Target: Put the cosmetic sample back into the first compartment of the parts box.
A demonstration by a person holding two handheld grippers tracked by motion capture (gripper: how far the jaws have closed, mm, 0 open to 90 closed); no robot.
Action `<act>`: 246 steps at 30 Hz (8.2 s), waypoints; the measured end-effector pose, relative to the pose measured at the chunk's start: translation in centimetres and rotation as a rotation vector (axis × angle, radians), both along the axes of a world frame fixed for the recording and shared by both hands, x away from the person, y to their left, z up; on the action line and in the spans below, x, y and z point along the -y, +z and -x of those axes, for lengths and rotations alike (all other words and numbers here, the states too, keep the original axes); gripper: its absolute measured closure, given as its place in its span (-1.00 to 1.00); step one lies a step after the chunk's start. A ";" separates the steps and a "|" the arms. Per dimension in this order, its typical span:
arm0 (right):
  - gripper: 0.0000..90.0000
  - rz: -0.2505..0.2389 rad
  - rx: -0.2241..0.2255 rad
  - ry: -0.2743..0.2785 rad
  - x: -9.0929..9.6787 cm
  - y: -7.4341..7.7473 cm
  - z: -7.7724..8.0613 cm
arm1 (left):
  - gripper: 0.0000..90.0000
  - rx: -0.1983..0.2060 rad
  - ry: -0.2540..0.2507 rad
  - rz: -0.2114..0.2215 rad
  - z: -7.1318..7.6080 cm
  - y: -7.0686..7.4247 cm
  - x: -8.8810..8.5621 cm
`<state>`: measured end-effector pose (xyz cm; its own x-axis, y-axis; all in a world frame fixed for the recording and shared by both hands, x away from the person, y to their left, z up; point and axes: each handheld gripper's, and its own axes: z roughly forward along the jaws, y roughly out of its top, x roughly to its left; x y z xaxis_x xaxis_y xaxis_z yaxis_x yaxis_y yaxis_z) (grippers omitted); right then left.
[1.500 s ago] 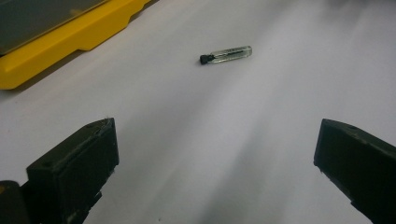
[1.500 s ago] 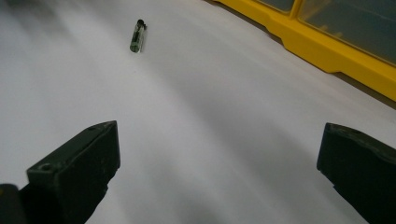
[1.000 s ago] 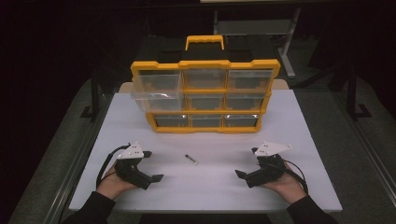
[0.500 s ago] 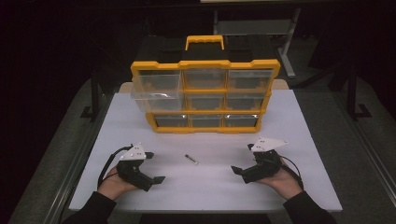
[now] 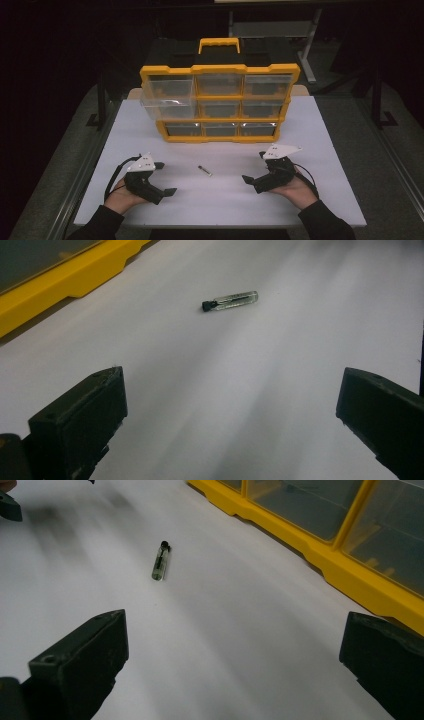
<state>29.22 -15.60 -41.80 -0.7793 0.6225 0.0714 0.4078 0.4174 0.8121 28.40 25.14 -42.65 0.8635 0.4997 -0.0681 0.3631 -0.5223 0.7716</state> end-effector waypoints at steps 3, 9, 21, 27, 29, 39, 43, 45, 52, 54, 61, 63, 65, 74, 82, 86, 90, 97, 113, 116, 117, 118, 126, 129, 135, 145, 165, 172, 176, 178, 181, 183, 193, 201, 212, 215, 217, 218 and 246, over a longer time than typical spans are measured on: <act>-1.00 -0.004 -0.002 0.004 -0.2 0.0 -0.1 | -1.00 -0.005 0.002 0.002 0.0 0.0 0.0; -1.00 0.000 -0.006 0.011 -0.6 0.0 -0.4 | -1.00 -0.015 -0.003 -0.005 -0.1 0.1 0.1; -1.00 -0.001 -0.006 0.029 -1.6 0.2 -1.1 | -1.00 -0.016 0.007 0.009 -0.1 0.0 0.1; -1.00 -0.005 -0.005 0.036 -2.0 0.4 -1.2 | -1.00 -0.013 0.006 0.004 -0.1 0.0 0.1; -1.00 -0.003 -0.008 0.038 -2.1 0.4 -1.2 | -1.00 -0.014 0.007 0.005 -0.1 0.0 0.1; -1.00 0.000 -0.009 0.053 -2.8 0.6 -1.6 | -1.00 -0.017 0.006 0.009 -0.1 0.0 0.1; -1.00 0.003 -0.012 0.059 -3.1 0.5 -1.8 | -1.00 -0.018 0.008 0.014 -0.1 0.0 0.1; -1.00 0.007 -0.013 0.061 -3.3 0.5 -1.9 | -1.00 -0.018 0.008 0.012 -0.1 0.0 0.1; -1.00 0.008 -0.011 0.067 -3.8 0.6 -2.3 | -1.00 -0.028 0.012 0.016 -0.2 -0.1 0.1; -1.00 0.009 -0.014 0.070 -4.0 0.6 -2.3 | -1.00 -0.027 0.010 0.016 -0.2 -0.1 0.1; -1.00 0.010 -0.014 0.080 -4.5 0.7 -2.6 | -1.00 -0.021 0.009 0.018 -0.2 0.0 0.1; -1.00 0.011 -0.016 0.082 -4.6 0.8 -2.7 | -1.00 -0.010 0.009 0.020 -0.1 0.0 0.1; -1.00 0.011 -0.016 0.084 -4.8 0.8 -2.8 | -1.00 -0.004 0.010 0.022 -0.1 0.1 0.1; -1.00 0.018 -0.022 0.096 -5.5 0.7 -3.1 | -1.00 0.003 0.001 0.019 -0.3 0.0 0.2; -1.00 0.019 -0.023 0.108 -6.2 0.7 -3.4 | -1.00 0.003 0.005 0.019 -0.2 0.0 0.2; -1.00 0.016 -0.024 0.115 -6.5 0.8 -3.5 | -1.00 0.003 0.004 0.019 -0.3 0.0 0.2; -1.00 0.019 -0.026 0.119 -6.8 0.8 -3.7 | -1.00 0.003 0.005 0.018 -0.3 0.0 0.1; -1.00 0.024 -0.028 0.121 -7.2 0.8 -3.9 | -1.00 0.000 0.000 0.011 -0.3 0.0 0.2; -1.00 0.036 -0.033 0.138 -8.4 1.0 -4.5 | -1.00 0.005 -0.006 0.011 -0.2 0.0 0.2; -1.00 0.036 -0.034 0.139 -8.7 1.0 -4.6 | -1.00 0.008 -0.006 0.012 -0.2 0.0 0.2; -1.00 0.037 -0.037 0.139 -8.8 1.1 -4.7 | -1.00 0.009 -0.006 0.013 -0.2 0.0 0.3; -1.00 0.037 -0.037 0.139 -8.8 1.1 -4.7 | -1.00 0.009 -0.006 0.012 -0.2 0.0 0.3; -1.00 0.035 -0.038 0.150 -9.6 1.1 -5.0 | -1.00 0.008 -0.006 0.015 -0.1 0.0 0.3; -1.00 0.035 -0.041 0.159 -10.0 1.0 -5.2 | -1.00 0.011 -0.007 0.015 -0.1 0.0 0.3; -1.00 0.037 -0.044 0.163 -10.5 1.1 -5.4 | -1.00 0.016 -0.006 0.013 -0.1 0.1 0.3; -1.00 0.043 -0.045 0.183 -11.9 1.2 -5.9 | -1.00 0.020 -0.006 0.013 -0.1 0.1 0.3; -1.00 0.089 -0.052 0.212 -13.9 0.7 -6.5 | -1.00 0.018 -0.007 0.017 -0.1 0.1 0.2; -1.00 0.124 -0.072 0.229 -14.4 0.3 -6.4 | -1.00 0.017 -0.014 0.013 0.0 0.1 0.3; -1.00 0.151 -0.078 0.232 -14.6 0.1 -6.3 | -1.00 0.017 -0.015 0.013 0.0 0.1 0.3; -1.00 0.160 -0.082 0.233 -14.7 0.0 -6.3 | -1.00 0.017 -0.016 0.011 0.0 0.1 0.4; -1.00 0.177 -0.092 0.240 -14.8 -0.2 -6.2 | -1.00 0.016 -0.018 0.012 0.0 0.0 0.4; -1.00 0.191 -0.096 0.246 -14.9 -0.3 -6.2 | -1.00 0.016 -0.018 0.012 0.0 0.1 0.4; -0.98 0.254 -0.118 0.267 -15.3 -1.1 -6.1 | -1.00 0.018 -0.015 0.011 0.0 0.1 0.3; -0.90 0.306 -0.144 0.261 -15.3 -1.6 -6.2 | -1.00 0.017 -0.014 0.013 0.0 0.1 0.3; -0.54 0.332 -0.156 0.259 -15.3 -1.6 -6.1 | -1.00 0.017 -0.012 0.012 0.0 0.1 0.3; -0.37 0.337 -0.162 0.262 -15.3 -1.6 -6.0 | -1.00 0.018 -0.012 0.012 0.0 0.1 0.3; -0.33 0.338 -0.162 0.263 -15.3 -1.6 -6.0 | -1.00 0.018 -0.012 0.012 0.0 0.1 0.3; -0.23 0.338 -0.166 0.267 -15.3 -1.6 -6.0 | -1.00 0.017 -0.012 0.010 0.0 0.1 0.3; 0.60 0.370 -0.158 0.291 -15.4 -1.7 -5.8 | -1.00 0.014 -0.009 0.011 0.0 0.1 0.3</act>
